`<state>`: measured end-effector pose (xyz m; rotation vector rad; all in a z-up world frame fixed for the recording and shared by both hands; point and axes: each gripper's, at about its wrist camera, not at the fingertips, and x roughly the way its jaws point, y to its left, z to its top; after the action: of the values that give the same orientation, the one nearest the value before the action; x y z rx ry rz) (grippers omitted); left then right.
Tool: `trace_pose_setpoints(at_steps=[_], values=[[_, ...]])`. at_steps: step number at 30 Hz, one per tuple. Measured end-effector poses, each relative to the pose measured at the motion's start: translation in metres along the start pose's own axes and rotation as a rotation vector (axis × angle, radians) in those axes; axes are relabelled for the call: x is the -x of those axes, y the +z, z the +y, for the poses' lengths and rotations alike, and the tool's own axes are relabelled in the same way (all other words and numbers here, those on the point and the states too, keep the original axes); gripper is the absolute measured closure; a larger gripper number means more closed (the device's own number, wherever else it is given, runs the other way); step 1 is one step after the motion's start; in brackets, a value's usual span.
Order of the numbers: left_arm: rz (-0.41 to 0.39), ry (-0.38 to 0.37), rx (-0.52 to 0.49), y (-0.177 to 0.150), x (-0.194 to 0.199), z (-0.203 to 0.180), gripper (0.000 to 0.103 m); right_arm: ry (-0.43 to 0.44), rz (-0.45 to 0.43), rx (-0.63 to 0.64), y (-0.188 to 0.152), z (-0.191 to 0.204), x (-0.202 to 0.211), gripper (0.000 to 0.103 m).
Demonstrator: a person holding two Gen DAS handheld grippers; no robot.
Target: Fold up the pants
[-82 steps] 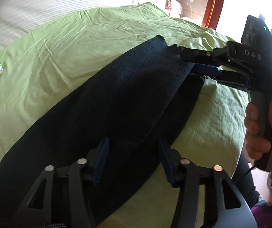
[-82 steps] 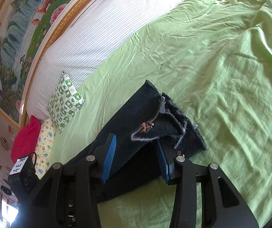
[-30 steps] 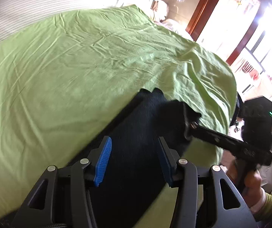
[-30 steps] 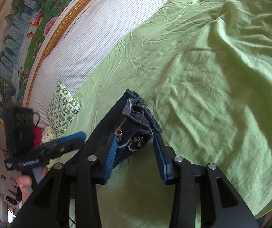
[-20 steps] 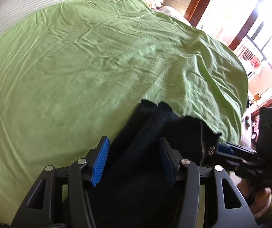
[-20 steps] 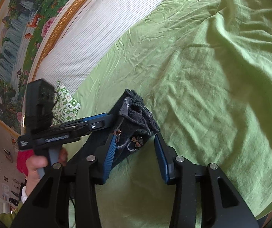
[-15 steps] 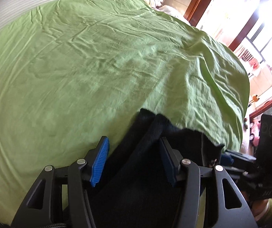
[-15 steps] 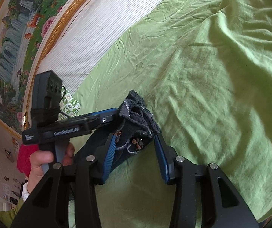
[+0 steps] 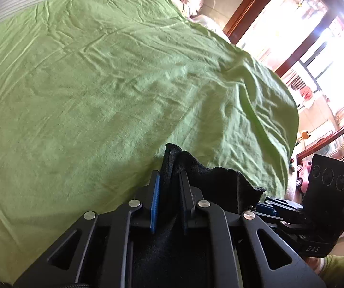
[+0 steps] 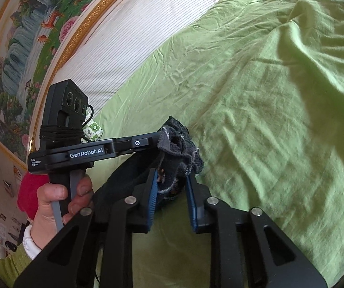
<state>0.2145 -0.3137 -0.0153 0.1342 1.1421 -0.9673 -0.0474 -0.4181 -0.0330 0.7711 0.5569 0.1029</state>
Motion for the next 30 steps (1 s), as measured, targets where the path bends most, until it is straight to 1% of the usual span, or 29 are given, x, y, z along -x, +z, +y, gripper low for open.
trace_pose_setpoints(at_steps=[6, 11, 16, 22, 26, 30], values=[[-0.069, -0.028, 0.003, -0.01, 0.03, -0.006, 0.091, 0.045, -0.025, 0.031, 0.003, 0.017, 0.01, 0.082], [-0.141, -0.057, 0.031, -0.023, 0.062, -0.006, 0.091, 0.128, -0.051, 0.087, 0.005, 0.041, 0.019, 0.083], [-0.221, -0.072, 0.065, -0.042, 0.098, -0.003, 0.091, 0.199, -0.057, 0.138, 0.001, 0.065, 0.021, 0.083], [-0.311, -0.081, 0.13, -0.072, 0.134, 0.011, 0.091, 0.275, -0.024, 0.219, -0.01, 0.102, 0.016, 0.084], [-0.357, -0.076, 0.176, -0.094, 0.151, 0.025, 0.091, 0.323, 0.023, 0.269, -0.023, 0.127, 0.004, 0.084], [-0.392, -0.075, 0.228, -0.118, 0.165, 0.04, 0.091, 0.353, 0.076, 0.306, -0.037, 0.145, -0.011, 0.084]])
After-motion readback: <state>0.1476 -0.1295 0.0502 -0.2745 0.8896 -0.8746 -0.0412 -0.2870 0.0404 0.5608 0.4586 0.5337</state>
